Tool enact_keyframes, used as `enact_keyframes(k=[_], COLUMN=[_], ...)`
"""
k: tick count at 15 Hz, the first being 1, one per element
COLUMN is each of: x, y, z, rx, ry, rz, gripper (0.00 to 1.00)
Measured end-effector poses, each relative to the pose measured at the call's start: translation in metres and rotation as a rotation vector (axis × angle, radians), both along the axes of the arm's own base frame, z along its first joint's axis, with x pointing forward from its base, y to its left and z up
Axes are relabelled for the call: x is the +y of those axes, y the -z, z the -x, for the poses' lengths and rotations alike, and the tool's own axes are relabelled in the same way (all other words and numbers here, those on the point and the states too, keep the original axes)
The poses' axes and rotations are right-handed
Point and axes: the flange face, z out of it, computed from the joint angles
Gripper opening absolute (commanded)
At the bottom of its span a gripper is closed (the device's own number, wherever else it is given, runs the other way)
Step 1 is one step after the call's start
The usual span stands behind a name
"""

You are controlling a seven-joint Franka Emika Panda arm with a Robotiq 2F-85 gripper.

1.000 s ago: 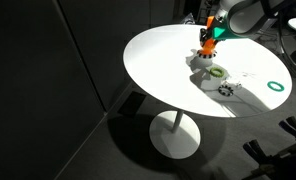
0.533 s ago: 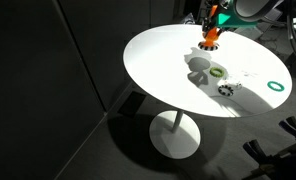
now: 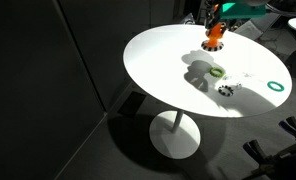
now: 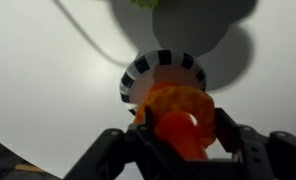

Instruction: Remove the orange ring from the ring stacking stand and drop it on the table

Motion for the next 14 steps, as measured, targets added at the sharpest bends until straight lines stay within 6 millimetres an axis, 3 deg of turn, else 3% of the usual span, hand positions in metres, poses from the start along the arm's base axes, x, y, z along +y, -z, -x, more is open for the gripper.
enact_keyframes(k=[4, 14], x=[0.001, -0.012], y=[-0.009, -0.026], z=[0.009, 0.005], rx=[0.086, 0.029], ry=[0.005, 0.036], rz=[-0.013, -0.031], gripper=[0.36, 0.36])
